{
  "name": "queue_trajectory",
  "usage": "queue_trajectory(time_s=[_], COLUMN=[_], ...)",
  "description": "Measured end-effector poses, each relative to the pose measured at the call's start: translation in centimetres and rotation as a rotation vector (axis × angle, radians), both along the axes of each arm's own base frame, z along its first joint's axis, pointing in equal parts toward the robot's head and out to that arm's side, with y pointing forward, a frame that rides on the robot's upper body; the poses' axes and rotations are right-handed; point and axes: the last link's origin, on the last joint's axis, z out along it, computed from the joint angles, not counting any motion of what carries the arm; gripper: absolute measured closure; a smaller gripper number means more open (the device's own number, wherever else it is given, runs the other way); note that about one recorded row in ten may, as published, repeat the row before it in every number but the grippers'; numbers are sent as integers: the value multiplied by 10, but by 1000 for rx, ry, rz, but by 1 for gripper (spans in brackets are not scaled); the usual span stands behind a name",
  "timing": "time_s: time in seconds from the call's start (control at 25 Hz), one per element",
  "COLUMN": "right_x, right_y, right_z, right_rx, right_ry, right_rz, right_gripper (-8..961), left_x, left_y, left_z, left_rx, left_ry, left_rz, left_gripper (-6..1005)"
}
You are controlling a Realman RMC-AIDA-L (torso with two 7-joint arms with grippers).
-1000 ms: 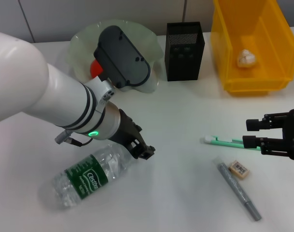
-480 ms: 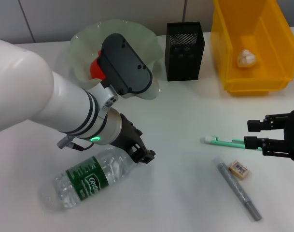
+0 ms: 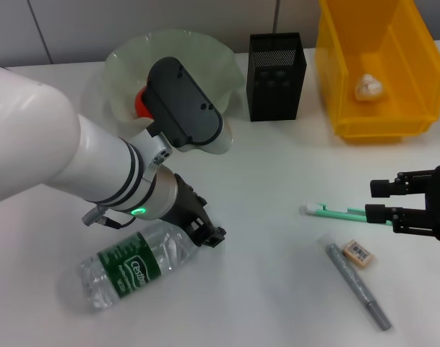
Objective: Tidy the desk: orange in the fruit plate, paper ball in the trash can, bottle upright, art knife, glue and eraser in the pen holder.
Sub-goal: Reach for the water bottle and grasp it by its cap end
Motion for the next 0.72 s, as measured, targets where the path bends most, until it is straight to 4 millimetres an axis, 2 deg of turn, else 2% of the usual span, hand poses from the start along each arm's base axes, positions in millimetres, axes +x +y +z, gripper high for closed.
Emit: queue_trajectory(time_s=[0.36, 0.72], right_x=[-2, -1], right_y=[1, 1], right_z=[-1, -1], right_rx=[-1, 5], right_ry=[6, 20], right_rz=[0, -7], right_gripper=[493, 495], left_x=[-3, -4], left_y=[0, 1], left_z=[-3, -2], left_rx=[-1, 6], left_ry=[7, 4], left_rz=[-4, 1], left_gripper=[426, 518])
